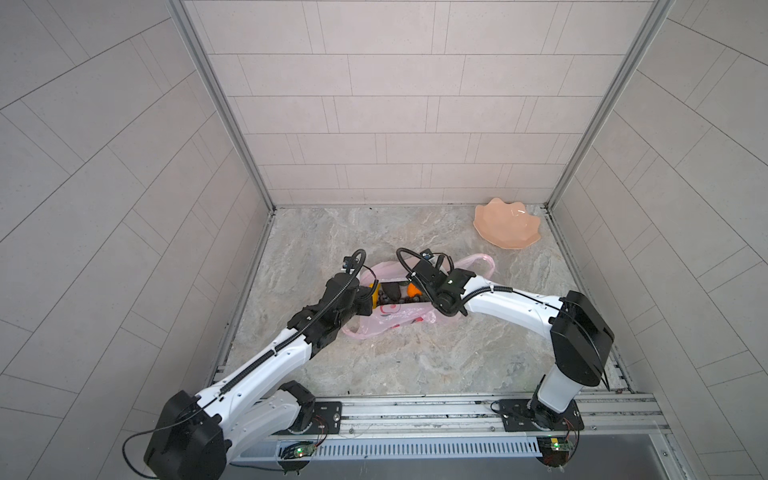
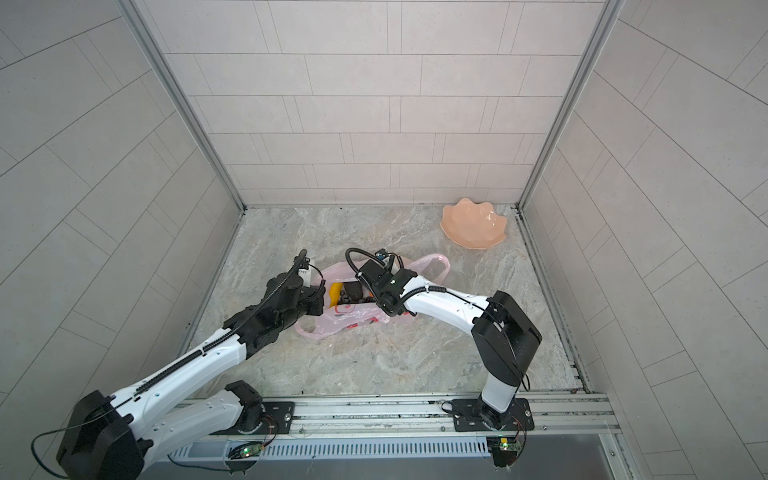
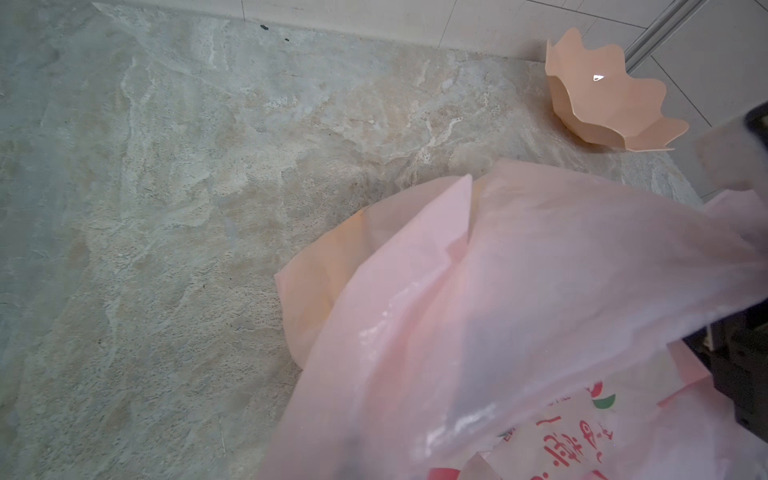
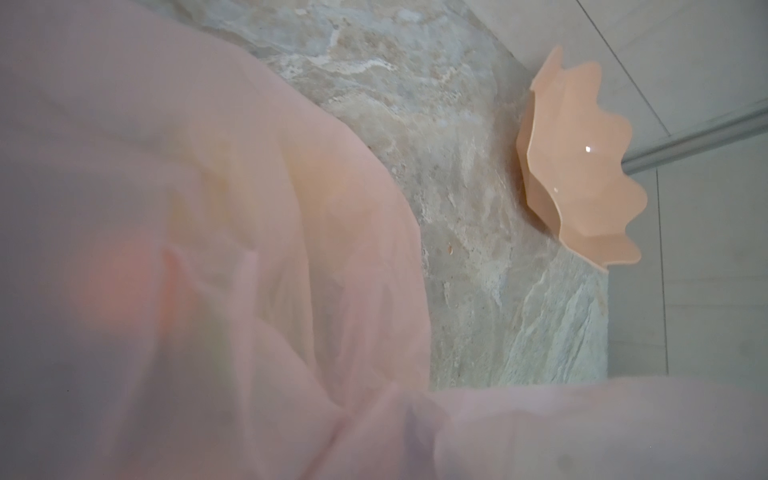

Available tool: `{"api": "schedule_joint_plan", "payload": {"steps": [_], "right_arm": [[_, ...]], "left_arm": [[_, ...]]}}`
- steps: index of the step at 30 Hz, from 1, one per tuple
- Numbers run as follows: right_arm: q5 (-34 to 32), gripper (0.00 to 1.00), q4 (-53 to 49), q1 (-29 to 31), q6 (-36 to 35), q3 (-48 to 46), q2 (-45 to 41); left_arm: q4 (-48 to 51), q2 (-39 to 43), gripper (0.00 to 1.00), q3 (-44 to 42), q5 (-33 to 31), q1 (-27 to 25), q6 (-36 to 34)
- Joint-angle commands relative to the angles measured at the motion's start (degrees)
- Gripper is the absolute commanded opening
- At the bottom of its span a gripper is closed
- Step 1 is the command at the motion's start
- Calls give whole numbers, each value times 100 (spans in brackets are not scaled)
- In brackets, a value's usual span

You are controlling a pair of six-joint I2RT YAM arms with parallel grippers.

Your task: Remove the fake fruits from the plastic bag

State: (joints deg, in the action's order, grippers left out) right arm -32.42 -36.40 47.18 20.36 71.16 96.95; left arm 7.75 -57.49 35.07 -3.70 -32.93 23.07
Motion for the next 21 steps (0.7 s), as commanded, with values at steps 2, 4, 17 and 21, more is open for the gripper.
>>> {"api": "schedule_joint_plan", "payload": {"steps": [2, 4, 17, 21], "right_arm": [[1527, 3, 159, -42, -536, 100, -694], [2114, 0, 289, -42, -542, 10, -991], [3633, 0, 1023, -249, -608, -914, -2166], [4797, 0, 1482, -990, -328, -1421, -2857]], "left_arm": [[-141, 116, 0, -70, -390, -19, 22], [-232, 103, 0, -21, -605, -12, 13], [1792, -2633, 0, 3117, -301, 338, 502], [1774, -2862, 0, 2758, -7, 848, 823]]}}
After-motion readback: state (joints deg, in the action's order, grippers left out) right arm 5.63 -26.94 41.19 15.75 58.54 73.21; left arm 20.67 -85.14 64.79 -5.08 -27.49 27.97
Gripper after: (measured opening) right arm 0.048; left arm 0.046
